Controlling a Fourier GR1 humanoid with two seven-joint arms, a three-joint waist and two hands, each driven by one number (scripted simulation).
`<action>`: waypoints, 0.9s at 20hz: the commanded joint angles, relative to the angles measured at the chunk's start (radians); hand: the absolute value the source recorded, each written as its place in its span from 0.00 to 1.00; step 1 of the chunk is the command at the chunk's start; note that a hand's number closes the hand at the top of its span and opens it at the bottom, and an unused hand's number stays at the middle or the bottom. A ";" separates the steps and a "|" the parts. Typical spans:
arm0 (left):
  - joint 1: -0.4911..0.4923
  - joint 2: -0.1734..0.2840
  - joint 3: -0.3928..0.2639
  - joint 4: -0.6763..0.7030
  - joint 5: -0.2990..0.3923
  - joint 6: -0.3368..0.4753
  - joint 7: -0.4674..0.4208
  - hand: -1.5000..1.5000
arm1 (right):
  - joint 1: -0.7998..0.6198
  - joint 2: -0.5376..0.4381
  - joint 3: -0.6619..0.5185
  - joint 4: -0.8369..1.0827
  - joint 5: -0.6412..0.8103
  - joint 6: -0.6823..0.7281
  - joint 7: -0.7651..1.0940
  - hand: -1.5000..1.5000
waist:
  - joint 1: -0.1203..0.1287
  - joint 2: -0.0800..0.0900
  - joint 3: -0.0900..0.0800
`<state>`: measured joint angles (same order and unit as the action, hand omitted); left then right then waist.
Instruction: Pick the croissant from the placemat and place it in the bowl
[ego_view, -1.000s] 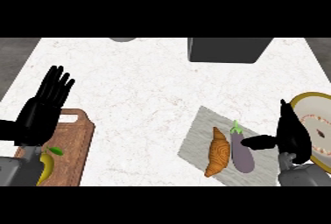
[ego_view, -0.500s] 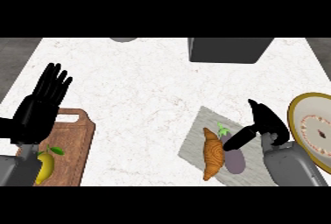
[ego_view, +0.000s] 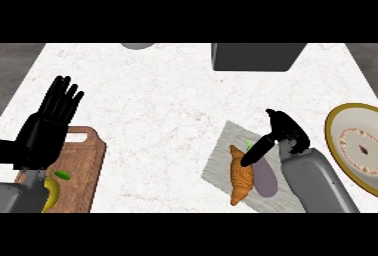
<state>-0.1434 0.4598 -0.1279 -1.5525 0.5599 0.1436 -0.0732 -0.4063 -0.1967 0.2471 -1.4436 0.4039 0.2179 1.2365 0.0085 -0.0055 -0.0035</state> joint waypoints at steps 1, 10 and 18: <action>-0.025 0.001 0.036 0.023 0.013 0.012 0.018 0.50 | 0.001 0.082 0.045 -0.020 0.045 0.055 0.250 0.00 | -0.024 -0.003 -0.001; 0.040 -0.001 0.047 -0.013 -0.010 -0.028 -0.018 0.50 | 0.089 0.101 0.100 -0.117 0.222 0.030 0.251 0.00 | -0.017 0.000 0.002; 0.020 -0.032 0.036 -0.042 -0.036 -0.011 0.008 0.50 | 0.140 0.138 0.121 -0.047 0.317 0.007 0.161 0.00 | -0.007 0.005 0.003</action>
<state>-0.1143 0.4535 -0.0802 -1.5866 0.5464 0.1234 -0.0525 -0.2598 -0.0900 0.3556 -1.5443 0.6802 0.1896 1.2258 -0.0026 -0.0032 -0.0012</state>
